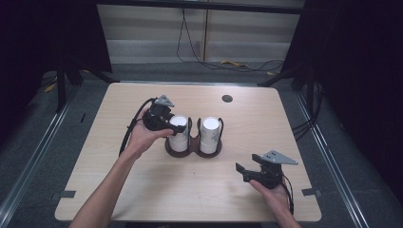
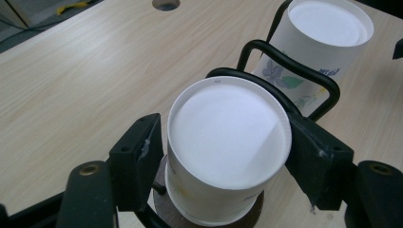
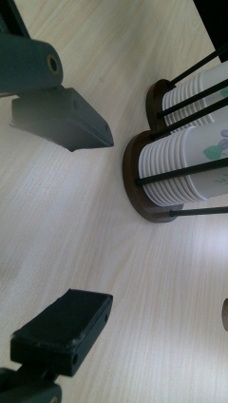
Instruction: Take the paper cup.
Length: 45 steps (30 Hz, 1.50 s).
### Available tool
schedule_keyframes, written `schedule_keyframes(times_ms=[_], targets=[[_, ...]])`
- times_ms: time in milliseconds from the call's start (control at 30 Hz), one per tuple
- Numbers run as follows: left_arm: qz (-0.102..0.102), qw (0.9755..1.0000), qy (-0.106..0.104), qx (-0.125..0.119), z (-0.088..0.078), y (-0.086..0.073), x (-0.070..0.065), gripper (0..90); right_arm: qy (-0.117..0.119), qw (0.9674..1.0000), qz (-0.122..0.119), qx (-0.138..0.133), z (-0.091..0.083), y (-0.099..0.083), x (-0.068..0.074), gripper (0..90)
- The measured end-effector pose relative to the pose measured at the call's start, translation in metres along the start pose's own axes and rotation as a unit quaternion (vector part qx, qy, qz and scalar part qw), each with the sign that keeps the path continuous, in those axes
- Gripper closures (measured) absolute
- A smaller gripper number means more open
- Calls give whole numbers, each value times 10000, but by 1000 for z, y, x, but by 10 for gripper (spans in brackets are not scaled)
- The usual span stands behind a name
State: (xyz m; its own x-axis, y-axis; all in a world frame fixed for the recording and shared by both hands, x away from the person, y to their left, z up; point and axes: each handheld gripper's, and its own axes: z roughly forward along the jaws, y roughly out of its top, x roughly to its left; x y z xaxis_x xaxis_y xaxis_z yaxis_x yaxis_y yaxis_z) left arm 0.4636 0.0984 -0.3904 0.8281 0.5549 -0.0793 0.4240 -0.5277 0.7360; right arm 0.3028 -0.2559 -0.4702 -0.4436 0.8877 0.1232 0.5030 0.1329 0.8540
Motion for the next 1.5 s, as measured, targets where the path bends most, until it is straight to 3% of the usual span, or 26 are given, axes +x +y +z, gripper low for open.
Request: schedule_keyframes(times_ms=[167, 467, 500, 567, 633, 767, 1133, 1267, 1500], targets=[[19, 9993, 54, 373, 2, 7, -1, 319, -8, 10000, 5, 5, 0, 0, 0, 211], [-128, 9978, 22, 649, 3, 15, -1, 333, 38, 10000, 23, 51, 2, 0, 0, 211], [-230, 9959, -1, 872, 4, 17, 1, 330, 37, 10000, 33, 54, 2, 0, 0, 211], [-289, 9955, -20, 901, 4, 18, 2, 327, 28, 10000, 20, 64, 2, 0, 0, 211], [-197, 9946, -15, 1020, 7, 22, 1, 324, 27, 10000, 24, 47, 2, 0, 0, 211], [-223, 9943, -1, 1039, 9, 23, 1, 322, 21, 10000, 34, 59, 2, -1, 0, 211], [-7, 9927, 25, 1208, 16, 22, -1, 298, 40, 10000, 33, 81, 2, -1, 0, 211], [-27, 9933, 75, 1151, 18, 21, -2, 296, 38, 9999, 38, 86, 2, -1, 0, 211], [67, 9915, 132, 1291, 20, 21, -4, 296, 23, 10000, 53, 65, 1, -1, -1, 211]])
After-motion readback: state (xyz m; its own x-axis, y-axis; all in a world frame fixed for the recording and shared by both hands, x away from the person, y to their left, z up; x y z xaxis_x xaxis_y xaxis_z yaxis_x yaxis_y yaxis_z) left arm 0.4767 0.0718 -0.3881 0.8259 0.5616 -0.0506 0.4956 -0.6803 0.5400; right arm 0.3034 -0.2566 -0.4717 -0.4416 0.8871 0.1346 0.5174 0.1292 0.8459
